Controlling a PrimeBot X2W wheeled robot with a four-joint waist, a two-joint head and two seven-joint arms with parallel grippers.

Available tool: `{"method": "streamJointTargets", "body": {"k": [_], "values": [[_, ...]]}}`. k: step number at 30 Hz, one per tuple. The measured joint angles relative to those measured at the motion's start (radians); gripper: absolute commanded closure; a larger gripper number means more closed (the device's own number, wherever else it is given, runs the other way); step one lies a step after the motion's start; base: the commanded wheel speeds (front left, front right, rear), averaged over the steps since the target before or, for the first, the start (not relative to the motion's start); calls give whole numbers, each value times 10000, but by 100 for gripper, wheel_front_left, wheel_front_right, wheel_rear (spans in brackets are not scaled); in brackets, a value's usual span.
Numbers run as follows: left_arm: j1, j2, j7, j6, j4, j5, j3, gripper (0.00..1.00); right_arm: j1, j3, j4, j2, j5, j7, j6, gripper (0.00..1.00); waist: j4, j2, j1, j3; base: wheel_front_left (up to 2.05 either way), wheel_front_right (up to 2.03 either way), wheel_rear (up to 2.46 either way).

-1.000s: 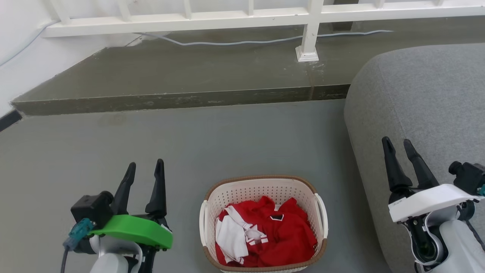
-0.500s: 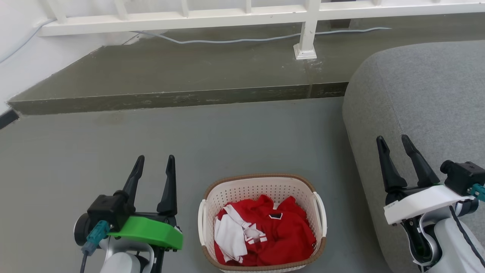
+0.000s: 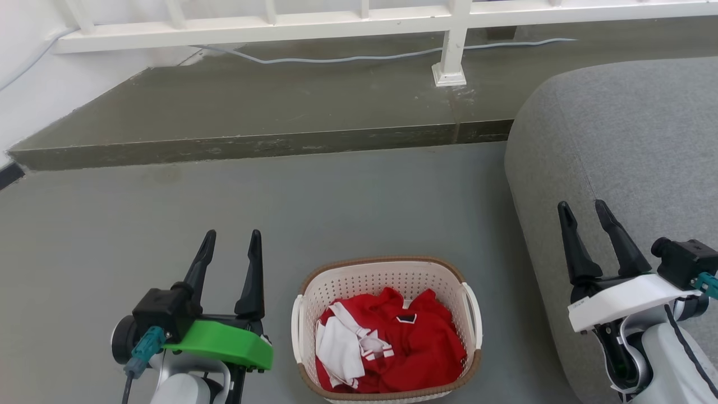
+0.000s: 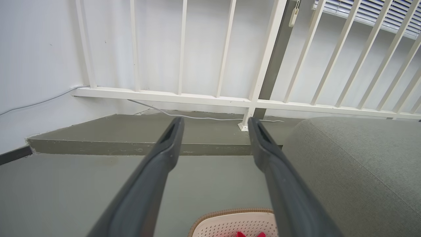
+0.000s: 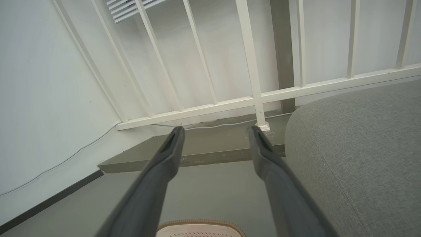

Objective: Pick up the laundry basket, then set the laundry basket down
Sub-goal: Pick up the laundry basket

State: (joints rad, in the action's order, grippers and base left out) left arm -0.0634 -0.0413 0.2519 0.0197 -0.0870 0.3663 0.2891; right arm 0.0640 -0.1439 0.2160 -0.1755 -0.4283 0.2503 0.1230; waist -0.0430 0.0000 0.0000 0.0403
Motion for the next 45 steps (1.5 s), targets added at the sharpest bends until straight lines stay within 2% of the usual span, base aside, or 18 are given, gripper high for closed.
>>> {"method": "streamJointTargets", "body": {"k": [11,21,32,36,45], "values": [[-15,-2,-2,130,82,2,15,0,79,38,19,107,73,0,0,0,-77,0,0,108,0,0,0],[-125,-2,0,232,161,2,142,0,127,171,21,123,54,0,2,0,-190,0,0,640,0,0,0],[-710,-2,0,351,54,88,437,0,588,-46,303,-205,-151,0,2,0,-262,0,0,1654,0,0,0],[-990,-4,0,385,-176,487,625,0,824,-128,412,-234,-495,0,2,0,-266,0,0,2123,0,0,0],[-1884,-2,0,483,-1035,516,963,0,1490,-571,1323,-545,-773,2,2,0,-196,0,0,3276,0,0,0]]}}
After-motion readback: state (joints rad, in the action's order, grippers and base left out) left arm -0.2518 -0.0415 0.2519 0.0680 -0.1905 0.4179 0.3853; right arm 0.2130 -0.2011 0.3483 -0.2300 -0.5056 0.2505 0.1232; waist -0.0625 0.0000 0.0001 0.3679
